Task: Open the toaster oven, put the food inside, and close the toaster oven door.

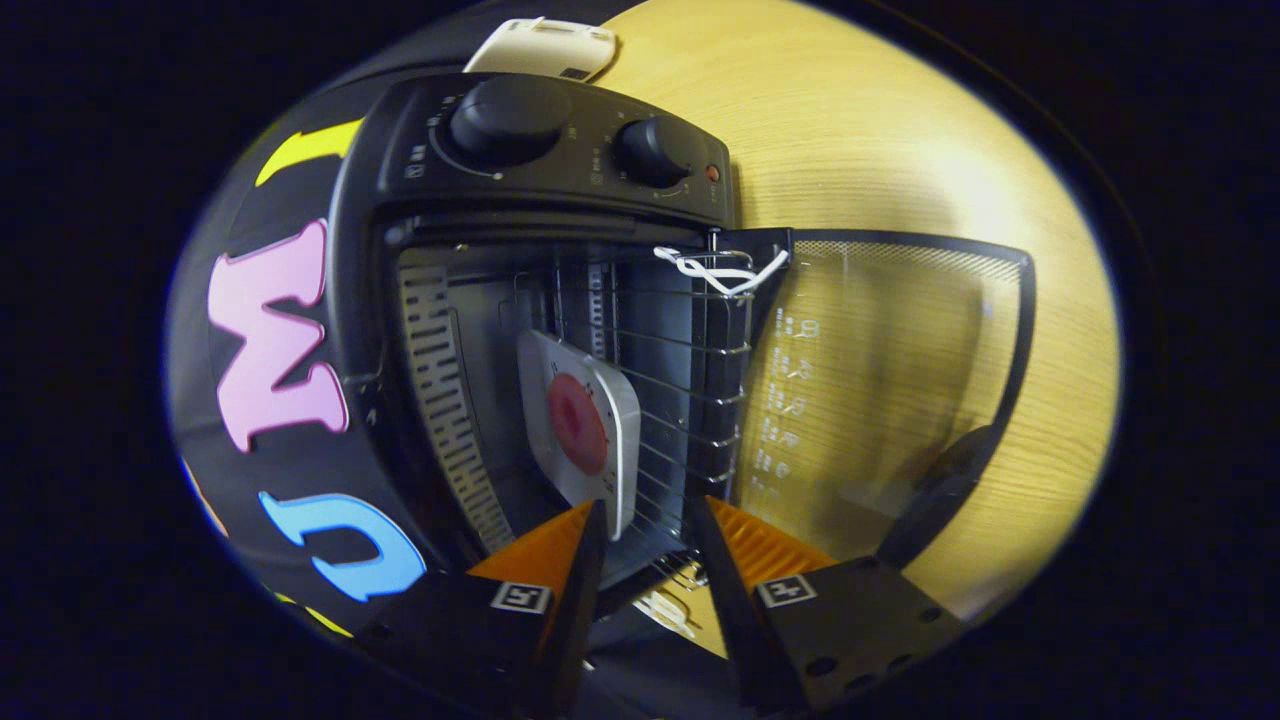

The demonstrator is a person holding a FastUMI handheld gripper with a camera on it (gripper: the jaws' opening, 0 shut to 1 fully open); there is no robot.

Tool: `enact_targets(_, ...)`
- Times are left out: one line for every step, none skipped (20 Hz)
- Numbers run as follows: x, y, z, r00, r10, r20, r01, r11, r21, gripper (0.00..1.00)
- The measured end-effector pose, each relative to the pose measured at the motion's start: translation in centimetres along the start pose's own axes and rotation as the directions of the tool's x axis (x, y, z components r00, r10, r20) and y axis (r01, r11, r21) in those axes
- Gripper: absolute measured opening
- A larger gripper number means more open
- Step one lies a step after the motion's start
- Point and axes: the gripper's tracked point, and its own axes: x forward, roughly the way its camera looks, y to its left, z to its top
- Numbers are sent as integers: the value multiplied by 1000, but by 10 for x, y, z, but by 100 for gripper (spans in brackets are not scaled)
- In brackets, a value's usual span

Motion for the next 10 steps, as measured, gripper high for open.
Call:
enact_targets(-16, -3, -1, 1000, 7, -9, -7, 1000, -23, 86)
enact_targets(-26, -7, 0, 1000, 11, -11, -11, 999, -47, 100)
enact_targets(-38, -9, 1, 1000, 16, -4, -17, 996, -83, 99)
enact_targets(-48, -12, 1, 1000, 19, 3, -18, 990, -142, 99)
enact_targets(-57, -15, -1, 1000, 25, 9, -22, 973, -230, 99)
enact_targets(-68, -22, -3, 1000, 17, 12, -12, 939, -345, 99)
enact_targets(-76, -32, -7, 1000, 6, 21, 4, 880, -476, 99)
enact_targets(-82, -43, -8, 999, -14, 41, 36, 797, -602, 99)
enact_targets(-90, -53, -9, 998, -30, 62, 66, 705, -706, 98)
enact_targets(-95, -62, -11, 996, -46, 82, 93, 619, -780, 99)
